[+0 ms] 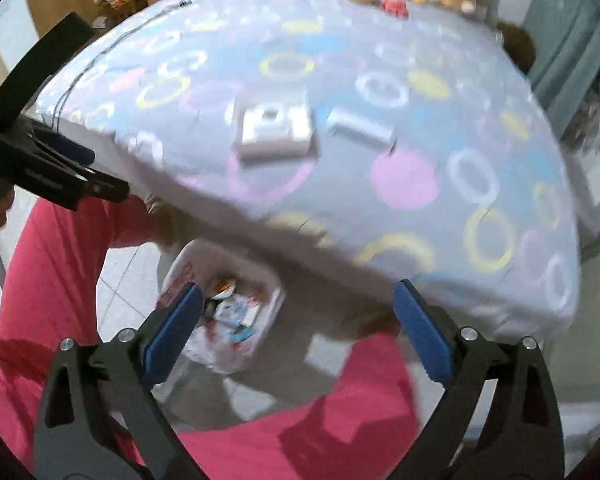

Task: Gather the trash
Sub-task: 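Raise both tools back over the bed toward the white tray and tube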

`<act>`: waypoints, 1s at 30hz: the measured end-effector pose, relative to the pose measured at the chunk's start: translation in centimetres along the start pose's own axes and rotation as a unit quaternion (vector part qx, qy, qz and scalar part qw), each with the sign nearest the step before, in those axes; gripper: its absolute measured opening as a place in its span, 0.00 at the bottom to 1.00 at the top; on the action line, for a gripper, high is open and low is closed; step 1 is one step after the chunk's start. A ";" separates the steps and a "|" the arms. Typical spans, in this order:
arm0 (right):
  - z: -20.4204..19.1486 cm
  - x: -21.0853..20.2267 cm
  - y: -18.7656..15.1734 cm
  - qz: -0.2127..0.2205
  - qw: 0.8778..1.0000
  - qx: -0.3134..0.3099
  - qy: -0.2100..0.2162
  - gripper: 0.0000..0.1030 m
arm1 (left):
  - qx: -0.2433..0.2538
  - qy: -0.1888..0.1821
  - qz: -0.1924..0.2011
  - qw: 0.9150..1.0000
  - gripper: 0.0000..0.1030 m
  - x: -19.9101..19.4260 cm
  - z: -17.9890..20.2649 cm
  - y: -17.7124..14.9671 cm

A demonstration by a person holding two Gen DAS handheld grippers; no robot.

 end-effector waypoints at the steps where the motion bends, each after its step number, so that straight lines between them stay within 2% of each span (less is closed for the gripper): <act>1: 0.9 -0.9 0.4 0.006 1.000 -0.009 -0.003 0.91 | 0.006 -0.005 0.003 1.000 0.86 -1.0 0.3 0.4; 4: 3.2 -3.8 2.3 0.027 0.999 -0.041 -0.013 0.91 | 0.015 -0.009 0.006 1.000 0.87 -3.7 1.0 1.7; 8: 5.8 -7.1 5.2 0.057 0.995 -0.073 -0.025 0.91 | 0.003 -0.006 0.004 1.000 0.87 -6.0 1.7 3.4; 12: 8.1 -8.9 7.3 0.076 0.992 -0.097 -0.029 0.91 | -0.013 0.005 0.022 1.000 0.87 -7.8 2.1 5.4; 14: 9.1 -9.4 8.0 0.084 0.990 -0.108 -0.026 0.91 | -0.018 -0.003 0.019 1.000 0.87 -8.3 2.4 6.2; 19: 11.7 -9.6 9.7 0.087 0.987 -0.131 -0.021 0.91 | -0.015 -0.021 0.003 1.000 0.87 -8.5 3.4 8.3; 25: 13.6 -8.8 11.4 0.085 0.985 -0.149 -0.018 0.91 | 0.006 -0.005 -0.006 1.000 0.87 -7.5 4.1 10.8; 30: 13.9 -7.1 12.8 0.075 0.982 -0.171 0.001 0.91 | 0.029 -0.010 -0.012 0.999 0.87 -6.6 5.1 12.5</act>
Point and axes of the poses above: each gripper's, at about its wrist camera, not at the fingertips, and x roughly the way its jaws point, z to its right, y to its top, the point moved 10 cm from there along x, roughly the way its jaws point, and after that the axes turned 13 degrees about -x, right-handed, at the moved point
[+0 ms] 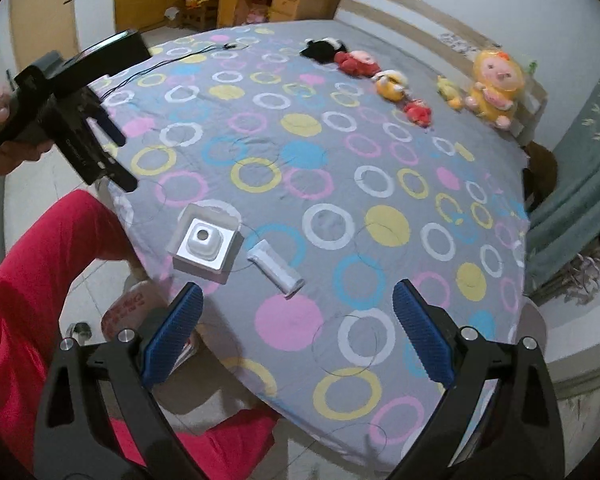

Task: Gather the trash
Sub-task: 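Raise both tools back over the bed toward the white tray and tube, then grasp the white square tray with the left tool while the right tool grasps the white tube packet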

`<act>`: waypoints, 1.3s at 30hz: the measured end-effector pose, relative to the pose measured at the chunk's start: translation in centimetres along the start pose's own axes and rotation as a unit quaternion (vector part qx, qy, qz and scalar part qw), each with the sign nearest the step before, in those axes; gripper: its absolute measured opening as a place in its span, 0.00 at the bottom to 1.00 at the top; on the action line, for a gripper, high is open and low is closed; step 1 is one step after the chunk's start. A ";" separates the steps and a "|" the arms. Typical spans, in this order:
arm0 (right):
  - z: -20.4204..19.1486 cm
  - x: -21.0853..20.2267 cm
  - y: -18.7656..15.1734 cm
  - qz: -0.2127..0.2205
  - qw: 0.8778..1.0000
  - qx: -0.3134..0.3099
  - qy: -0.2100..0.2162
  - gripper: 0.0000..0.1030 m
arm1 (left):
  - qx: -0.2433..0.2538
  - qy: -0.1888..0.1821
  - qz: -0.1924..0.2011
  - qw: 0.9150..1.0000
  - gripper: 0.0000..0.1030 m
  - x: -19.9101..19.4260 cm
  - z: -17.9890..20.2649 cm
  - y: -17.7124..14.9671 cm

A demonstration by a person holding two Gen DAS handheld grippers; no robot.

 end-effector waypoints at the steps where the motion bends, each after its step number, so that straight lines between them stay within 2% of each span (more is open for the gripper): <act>1: 0.1 0.5 0.2 -0.002 1.000 -0.005 0.001 0.91 | 0.010 0.002 0.000 1.000 0.87 0.4 0.2 0.4; 8: 0.2 4.9 1.2 -0.024 0.999 -0.024 0.027 0.91 | 0.058 -0.001 -0.031 0.998 0.87 4.4 0.9 2.5; 11: 0.2 6.8 1.3 -0.033 0.998 -0.027 0.040 0.91 | 0.076 0.005 -0.037 0.996 0.87 5.9 1.1 2.9; 18: -0.2 13.1 0.9 -0.065 0.995 -0.033 0.066 0.91 | 0.123 -0.008 -0.047 0.991 0.87 9.9 1.4 4.5; 26: -1.7 21.0 -0.6 -0.124 0.985 -0.070 0.099 0.91 | 0.178 -0.015 -0.070 0.981 0.87 14.2 1.3 5.9; 31: -2.5 24.8 -1.4 -0.148 0.978 -0.082 0.120 0.91 | 0.196 -0.026 -0.086 0.977 0.87 15.8 1.6 5.8; 39: -2.8 28.3 -2.4 -0.173 0.972 -0.097 0.124 0.90 | 0.204 -0.049 -0.103 0.972 0.87 17.8 1.6 6.3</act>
Point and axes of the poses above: each gripper's, at about its wrist camera, not at the fingertips, and x roughly the way its jaws point, z to its right, y to its top, the point moved 10 cm from there along x, roughly the way its jaws point, and after that the axes turned 13 degrees about -x, right-handed, at the moved point
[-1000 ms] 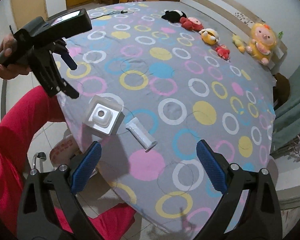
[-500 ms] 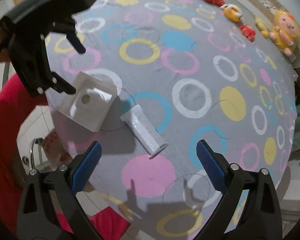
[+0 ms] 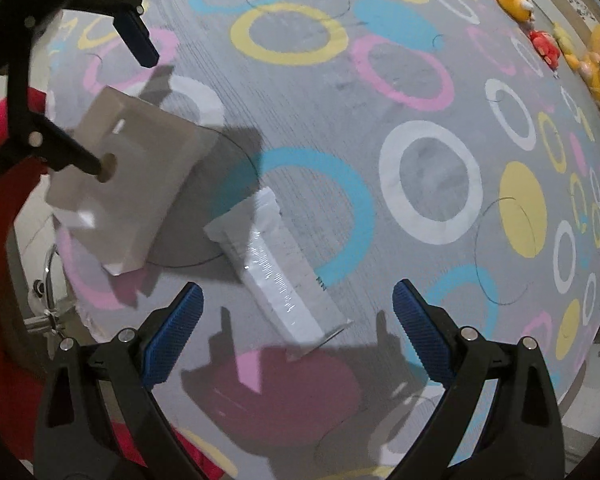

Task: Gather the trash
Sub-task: 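Grasp the white square tray with the left tool while the right tool grasps the white tube packet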

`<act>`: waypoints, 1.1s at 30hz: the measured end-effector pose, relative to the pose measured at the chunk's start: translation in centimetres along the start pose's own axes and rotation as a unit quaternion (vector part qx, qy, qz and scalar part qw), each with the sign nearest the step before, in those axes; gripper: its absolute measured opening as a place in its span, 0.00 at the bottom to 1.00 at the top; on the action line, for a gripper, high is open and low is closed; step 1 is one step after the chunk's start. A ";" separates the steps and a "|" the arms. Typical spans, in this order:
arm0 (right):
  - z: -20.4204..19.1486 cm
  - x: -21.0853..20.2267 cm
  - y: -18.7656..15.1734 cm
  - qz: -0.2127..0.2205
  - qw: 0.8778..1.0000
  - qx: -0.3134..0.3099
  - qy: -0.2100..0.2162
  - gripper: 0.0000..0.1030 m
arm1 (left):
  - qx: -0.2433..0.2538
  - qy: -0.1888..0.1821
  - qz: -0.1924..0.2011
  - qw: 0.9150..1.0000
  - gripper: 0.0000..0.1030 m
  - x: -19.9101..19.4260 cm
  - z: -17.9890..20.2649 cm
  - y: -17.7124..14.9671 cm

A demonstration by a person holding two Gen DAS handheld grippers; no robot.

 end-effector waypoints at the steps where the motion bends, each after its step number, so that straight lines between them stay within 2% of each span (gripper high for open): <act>1: 0.0 0.3 0.0 -0.003 1.000 -0.003 -0.002 0.91 | -0.001 -0.004 -0.003 1.000 0.87 0.2 -0.1 0.0; 4: -0.1 1.2 0.1 -0.010 1.000 -0.010 0.002 0.90 | 0.000 -0.003 -0.006 1.000 0.85 0.8 -0.4 -0.5; 8: -0.2 2.5 0.2 -0.019 1.000 -0.015 0.013 0.90 | -0.002 -0.019 -0.018 1.000 0.83 1.4 -0.3 -0.7; 13: 0.4 3.9 0.0 -0.011 0.999 0.017 0.038 0.90 | -0.009 -0.035 -0.019 0.999 0.83 1.6 -0.3 -0.4; 16: 0.7 4.1 -0.3 -0.003 0.998 0.043 0.054 0.88 | -0.012 -0.045 -0.017 0.999 0.78 1.8 0.1 -0.7; 19: 0.6 3.9 -0.7 0.008 0.996 0.062 0.067 0.80 | -0.022 -0.061 -0.018 0.998 0.73 1.7 -0.1 -0.7; 24: 0.7 3.1 -1.6 0.021 0.993 0.089 0.073 0.57 | -0.042 -0.092 -0.015 0.995 0.59 1.1 -0.7 -0.7; 28: 0.7 2.8 -2.0 0.017 0.991 0.118 0.057 0.49 | -0.056 -0.092 -0.012 0.994 0.56 0.7 -1.2 -0.7; 33: 0.3 2.3 -2.2 0.008 0.985 0.172 0.009 0.42 | -0.086 -0.083 -0.005 0.993 0.49 0.0 -1.8 -0.6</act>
Point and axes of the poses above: each gripper's, at about its wrist camera, not at the fingertips, and x roughly the way its jaws point, z to its right, y to its top, the point moved 10 cm from there along x, roughly the way its jaws point, and after that the axes turned 13 degrees about -x, right-handed, at the moved point
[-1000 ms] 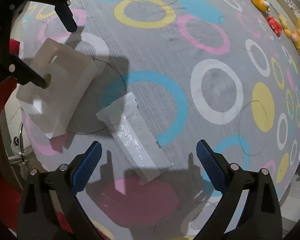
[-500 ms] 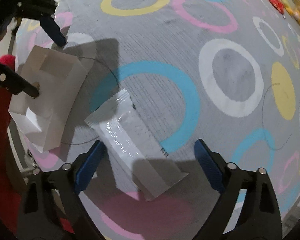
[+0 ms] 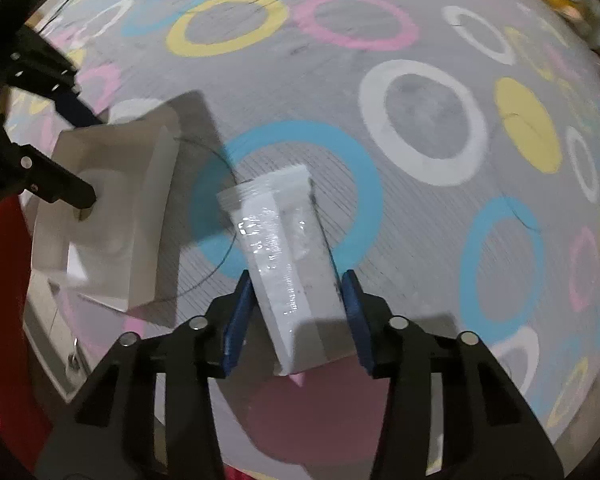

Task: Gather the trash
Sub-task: 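Grasp the white square tray with the left tool while the right tool grasps the white tube packet, then lift the white tray and tube packet off the bed toward the bag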

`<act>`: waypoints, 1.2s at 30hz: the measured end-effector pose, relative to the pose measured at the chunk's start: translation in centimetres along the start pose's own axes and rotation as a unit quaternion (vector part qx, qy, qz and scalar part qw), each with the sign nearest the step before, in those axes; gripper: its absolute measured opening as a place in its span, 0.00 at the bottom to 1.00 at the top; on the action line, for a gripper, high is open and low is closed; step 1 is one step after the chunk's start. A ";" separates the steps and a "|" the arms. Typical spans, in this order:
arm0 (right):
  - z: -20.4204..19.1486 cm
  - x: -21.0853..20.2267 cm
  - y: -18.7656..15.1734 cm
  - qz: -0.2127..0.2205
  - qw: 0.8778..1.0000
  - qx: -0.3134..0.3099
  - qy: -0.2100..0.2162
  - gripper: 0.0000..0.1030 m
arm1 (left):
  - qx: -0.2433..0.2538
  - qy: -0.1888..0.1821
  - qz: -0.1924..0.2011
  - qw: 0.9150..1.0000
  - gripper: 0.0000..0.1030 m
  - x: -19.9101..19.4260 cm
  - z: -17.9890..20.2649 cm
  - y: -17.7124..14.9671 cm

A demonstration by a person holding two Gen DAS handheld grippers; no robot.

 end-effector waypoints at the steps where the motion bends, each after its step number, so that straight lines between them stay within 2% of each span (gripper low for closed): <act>1: 0.1 0.0 -0.2 -0.001 1.000 0.009 -0.011 0.42 | -0.004 0.000 0.001 1.000 0.48 -0.1 -0.1 -0.1; 3: 0.2 -0.3 -0.4 -0.002 0.999 0.037 -0.030 0.41 | -0.017 0.000 0.005 1.000 0.45 -0.5 -0.4 0.0; 5: -0.3 -0.7 -0.3 0.008 0.998 0.059 -0.012 0.41 | -0.027 0.001 0.008 1.000 0.43 -0.7 -0.7 0.1; 9: -0.1 -1.6 -0.4 0.012 0.997 0.056 -0.043 0.41 | -0.041 0.008 0.013 0.999 0.42 -1.0 -1.3 0.7; 11: -0.1 -1.8 -0.7 0.013 0.997 0.069 -0.041 0.41 | -0.036 0.014 0.014 0.999 0.42 -1.1 -1.4 1.0; 13: -1.9 -2.1 -0.9 0.014 0.996 0.074 -0.041 0.41 | -0.047 0.011 0.015 0.999 0.42 -0.8 -1.0 0.8; 16: -1.8 -2.3 -1.4 0.013 0.996 0.083 -0.042 0.41 | -0.050 0.011 0.023 0.998 0.39 -0.9 -1.1 0.7; 19: -2.4 -2.8 -0.5 0.014 0.995 0.090 -0.040 0.41 | -0.062 -0.001 0.026 0.998 0.29 -1.4 -1.8 0.7; 20: -2.5 -2.8 -0.5 0.014 0.995 0.091 -0.039 0.41 | -0.075 -0.001 0.029 0.997 0.12 -1.6 -2.3 0.8; 21: -2.5 -2.9 -0.5 0.015 0.995 0.093 -0.038 0.41 | -0.090 -0.007 0.023 0.996 0.07 -1.5 -2.7 0.7; 25: -3.5 -3.3 -0.9 0.019 0.994 0.101 -0.037 0.41 | -0.108 0.001 -0.006 0.994 0.07 0.3 -4.2 0.1; 28: -3.4 -3.6 -1.0 0.021 0.994 0.103 -0.036 0.41 | -0.121 -0.007 0.000 0.993 0.07 0.0 -4.5 0.2; 36: -2.2 -4.8 -0.3 0.032 0.993 0.098 -0.055 0.41 | -0.121 0.028 0.020 0.992 0.04 -1.0 -4.9 -1.0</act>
Point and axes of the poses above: each gripper's, at about its wrist camera, not at the fingertips, and x roughly the way its jaws point, z to its right, y to its top, the point moved 10 cm from there along x, roughly the way its jaws point, and after that the axes turned 13 degrees about -x, right-handed, at the moved point
